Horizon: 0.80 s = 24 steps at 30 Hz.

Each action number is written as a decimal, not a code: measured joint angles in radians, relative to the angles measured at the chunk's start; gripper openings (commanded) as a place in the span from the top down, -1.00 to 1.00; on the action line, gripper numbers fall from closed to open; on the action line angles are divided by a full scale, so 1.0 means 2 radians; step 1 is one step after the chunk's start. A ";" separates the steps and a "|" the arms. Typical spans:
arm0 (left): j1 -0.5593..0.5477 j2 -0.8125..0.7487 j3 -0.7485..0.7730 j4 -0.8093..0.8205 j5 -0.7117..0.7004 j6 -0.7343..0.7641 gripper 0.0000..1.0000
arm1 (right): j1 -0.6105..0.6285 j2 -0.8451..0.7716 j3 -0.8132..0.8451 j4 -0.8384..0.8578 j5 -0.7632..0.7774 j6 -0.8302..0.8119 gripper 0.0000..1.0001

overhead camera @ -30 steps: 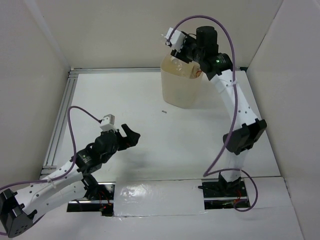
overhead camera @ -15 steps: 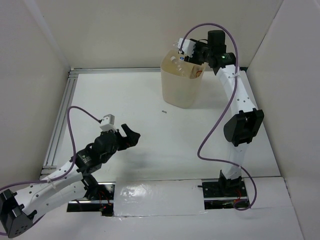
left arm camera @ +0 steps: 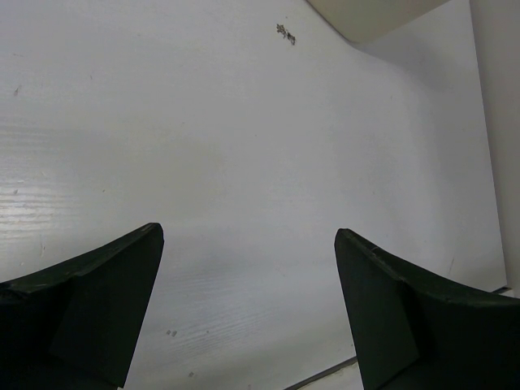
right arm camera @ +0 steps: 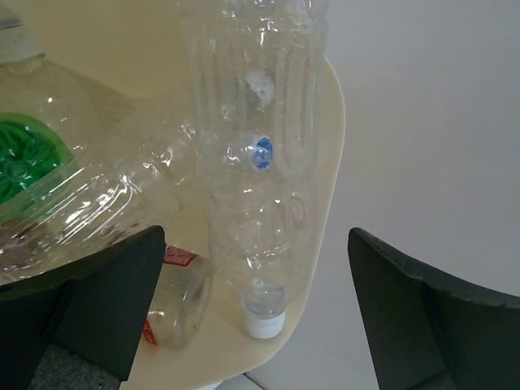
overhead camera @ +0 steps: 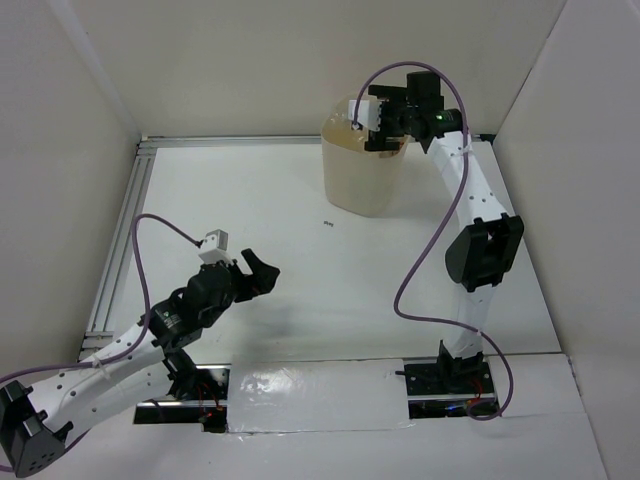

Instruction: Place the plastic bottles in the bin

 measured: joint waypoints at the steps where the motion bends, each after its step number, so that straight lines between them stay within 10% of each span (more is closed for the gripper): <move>1: 0.000 0.000 0.000 0.001 0.000 0.000 -0.99 | 0.000 -0.001 0.000 -0.002 -0.002 0.000 -1.00; 6: 0.000 0.004 0.000 0.004 0.002 0.011 -0.99 | 0.000 -0.030 0.000 -0.021 -0.013 0.037 -1.00; 11: 0.000 0.006 0.002 0.016 0.019 0.057 -0.99 | -0.005 -0.148 -0.053 0.006 -0.007 0.267 -1.00; 16: 0.000 0.020 0.033 0.026 0.038 0.119 -0.99 | -0.039 -0.371 -0.303 0.059 0.013 0.494 -1.00; 24: 0.000 0.042 0.072 0.020 0.054 0.170 -0.99 | -0.096 -0.548 -0.528 0.012 0.085 0.639 -1.00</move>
